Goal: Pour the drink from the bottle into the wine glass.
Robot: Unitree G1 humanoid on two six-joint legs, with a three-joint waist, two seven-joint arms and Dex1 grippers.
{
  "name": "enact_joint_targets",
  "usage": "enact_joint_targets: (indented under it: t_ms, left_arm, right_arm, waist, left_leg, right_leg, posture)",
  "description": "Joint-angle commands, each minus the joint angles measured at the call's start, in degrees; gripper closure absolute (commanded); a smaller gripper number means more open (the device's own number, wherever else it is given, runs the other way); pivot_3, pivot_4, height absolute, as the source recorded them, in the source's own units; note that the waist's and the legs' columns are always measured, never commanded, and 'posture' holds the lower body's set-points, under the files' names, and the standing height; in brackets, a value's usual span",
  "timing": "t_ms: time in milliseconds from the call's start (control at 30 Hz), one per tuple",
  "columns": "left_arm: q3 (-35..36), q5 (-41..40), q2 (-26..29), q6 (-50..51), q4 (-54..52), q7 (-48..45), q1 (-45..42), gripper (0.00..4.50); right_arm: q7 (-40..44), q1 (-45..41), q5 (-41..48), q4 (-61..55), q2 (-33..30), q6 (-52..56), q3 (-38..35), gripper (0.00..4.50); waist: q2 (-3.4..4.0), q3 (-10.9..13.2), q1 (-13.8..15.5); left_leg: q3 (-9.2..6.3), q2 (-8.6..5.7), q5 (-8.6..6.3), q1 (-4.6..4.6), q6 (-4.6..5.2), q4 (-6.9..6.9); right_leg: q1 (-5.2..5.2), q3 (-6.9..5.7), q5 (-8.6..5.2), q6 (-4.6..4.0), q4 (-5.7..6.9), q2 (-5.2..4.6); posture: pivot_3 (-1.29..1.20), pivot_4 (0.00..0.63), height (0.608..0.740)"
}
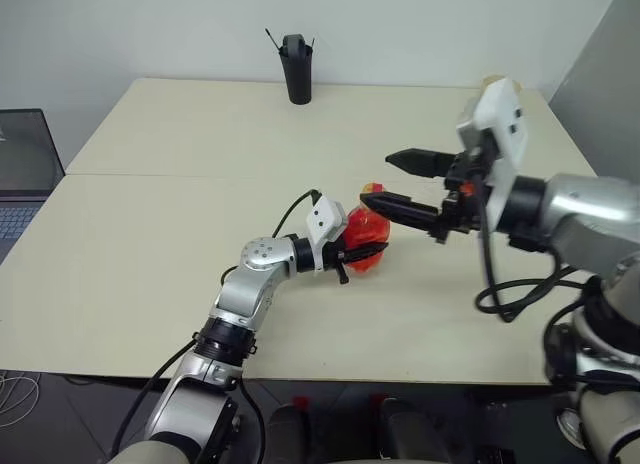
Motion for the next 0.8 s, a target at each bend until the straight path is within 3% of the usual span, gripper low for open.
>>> enact_joint_targets:
  t_ms: [33, 167, 467, 800]
  left_arm:
    - [-0.39, 0.59, -1.68, -3.44, 0.72, 0.04, -2.26, 3.51]
    - [-1.3, 0.98, -2.09, -5.09, 1.37, -1.67, -1.85, 3.51]
    - [-1.33, 1.25, -2.52, -6.75, 3.61, -3.05, -2.55, 3.51]
    - [-0.92, 1.03, -2.2, -6.44, 2.77, -2.91, -1.84, 3.51]
  right_arm:
    - [-12.54, 1.24, -1.57, -3.53, 7.63, 2.33, -2.38, 0.88]
    - [-24.14, 3.86, -2.55, -6.68, 14.61, 2.33, -1.66, 0.88]
    - [-40.48, 8.37, 2.19, -7.39, 20.47, 2.33, 0.5, 0.88]
    - [-48.71, 9.0, 7.94, -5.54, 23.44, 2.33, 0.6, 0.88]
  waist:
    - [0.01, -0.01, -0.02]
    - [0.03, -0.02, -0.12]
    - [0.07, -0.05, -0.34]
    - [0.08, -0.05, -0.39]
  left_leg:
    - [0.0, -0.02, 0.0, -0.08, -0.01, 0.02]
    - [0.02, -0.02, 0.03, -0.14, -0.05, -0.01]
    - [0.04, -0.03, 0.02, -0.13, -0.03, -0.01]
    - [0.02, -0.02, 0.01, -0.13, -0.01, -0.01]
  right_leg:
    - [-0.08, 0.0, 0.0, 0.0, 0.01, -0.01]
    - [-0.16, 0.01, 0.0, 0.0, 0.03, -0.02]
    - [-0.17, 0.03, 0.0, 0.0, 0.03, 0.0]
    - [-0.18, 0.01, 0.0, 0.0, 0.03, 0.02]
  posture:
    - [0.0, 0.15, 0.74]
    - [0.0, 0.15, 0.74]
    - [0.0, 0.15, 0.74]
    - [0.0, 0.15, 0.74]
